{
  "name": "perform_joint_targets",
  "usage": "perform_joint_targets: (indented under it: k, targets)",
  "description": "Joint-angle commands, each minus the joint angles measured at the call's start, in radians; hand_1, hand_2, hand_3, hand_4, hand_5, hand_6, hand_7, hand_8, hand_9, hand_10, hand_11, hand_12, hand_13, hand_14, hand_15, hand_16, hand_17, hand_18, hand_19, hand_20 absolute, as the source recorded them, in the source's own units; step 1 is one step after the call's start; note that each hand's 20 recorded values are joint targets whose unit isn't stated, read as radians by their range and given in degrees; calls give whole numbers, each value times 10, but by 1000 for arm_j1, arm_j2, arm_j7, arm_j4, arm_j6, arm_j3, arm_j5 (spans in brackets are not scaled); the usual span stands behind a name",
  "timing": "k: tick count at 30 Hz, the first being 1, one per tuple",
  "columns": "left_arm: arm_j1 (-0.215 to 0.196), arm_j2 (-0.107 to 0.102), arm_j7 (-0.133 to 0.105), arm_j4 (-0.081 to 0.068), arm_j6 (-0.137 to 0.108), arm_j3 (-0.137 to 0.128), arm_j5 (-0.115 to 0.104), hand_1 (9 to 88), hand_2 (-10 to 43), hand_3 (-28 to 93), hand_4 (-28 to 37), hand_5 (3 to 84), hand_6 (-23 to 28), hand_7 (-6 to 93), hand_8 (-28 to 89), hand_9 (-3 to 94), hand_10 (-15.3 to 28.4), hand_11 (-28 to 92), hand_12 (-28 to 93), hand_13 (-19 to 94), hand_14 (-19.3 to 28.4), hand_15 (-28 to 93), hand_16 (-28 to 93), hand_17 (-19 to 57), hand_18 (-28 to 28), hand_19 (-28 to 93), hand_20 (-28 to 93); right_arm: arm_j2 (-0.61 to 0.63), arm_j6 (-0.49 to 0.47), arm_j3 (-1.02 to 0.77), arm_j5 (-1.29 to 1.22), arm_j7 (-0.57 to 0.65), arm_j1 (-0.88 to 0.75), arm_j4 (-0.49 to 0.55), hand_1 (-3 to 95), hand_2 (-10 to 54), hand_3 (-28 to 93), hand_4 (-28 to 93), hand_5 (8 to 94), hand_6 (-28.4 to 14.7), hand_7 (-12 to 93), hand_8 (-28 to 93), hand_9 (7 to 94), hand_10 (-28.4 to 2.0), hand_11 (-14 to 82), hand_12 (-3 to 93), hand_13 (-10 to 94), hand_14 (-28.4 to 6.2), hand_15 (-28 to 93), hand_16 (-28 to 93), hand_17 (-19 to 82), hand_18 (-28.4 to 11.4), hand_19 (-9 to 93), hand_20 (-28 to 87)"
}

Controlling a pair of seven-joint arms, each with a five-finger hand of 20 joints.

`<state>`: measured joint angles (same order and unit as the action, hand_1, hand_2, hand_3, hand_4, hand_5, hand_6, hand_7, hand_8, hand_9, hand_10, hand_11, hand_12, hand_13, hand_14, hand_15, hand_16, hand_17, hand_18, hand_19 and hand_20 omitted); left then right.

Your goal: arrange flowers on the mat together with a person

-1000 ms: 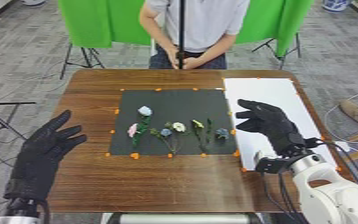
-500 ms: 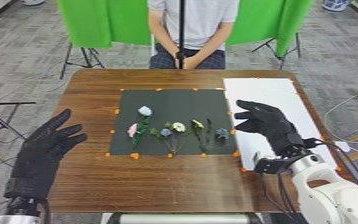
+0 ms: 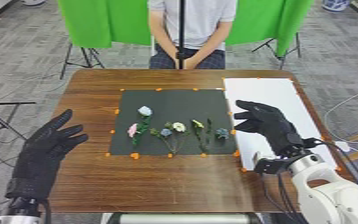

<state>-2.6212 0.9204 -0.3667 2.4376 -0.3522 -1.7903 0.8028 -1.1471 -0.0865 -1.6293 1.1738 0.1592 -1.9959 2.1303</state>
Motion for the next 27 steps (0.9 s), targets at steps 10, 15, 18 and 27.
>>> perform_joint_targets:
  k: [10,15,18,27]
  targets:
    - [-11,13,25,9,-4,-7,9,207,47,776,-283,333,62,153,-110,346,199,253,109,255,278,529,-99,-80,248,519,96,-17,-5,0,2,3,-16,8,250,32,762,-265,499,-11,133,-113,507,-178,162,153,436,-176,518,108,99,-236,567,158]
    - [-5,13,25,8,-5,-4,9,207,46,777,-283,333,62,152,-108,347,200,253,110,255,278,528,-98,-79,249,520,95,-14,2,3,1,4,-12,6,250,32,761,-265,499,-11,134,-113,507,-178,162,153,436,-177,519,108,98,-236,567,158]
    - [-4,13,27,7,-3,-4,10,207,46,777,-283,333,63,151,-108,348,200,252,110,255,279,528,-98,-79,250,522,96,-15,0,-1,4,3,-17,8,250,33,761,-265,499,-11,134,-113,507,-178,162,153,436,-178,519,107,98,-236,567,159]
    - [-3,17,35,8,3,-7,13,208,47,777,-283,334,63,152,-107,349,201,253,111,255,279,530,-98,-80,251,521,93,-12,3,4,2,3,-17,9,250,33,761,-265,499,-10,135,-114,508,-179,163,154,436,-177,519,107,98,-234,566,159]
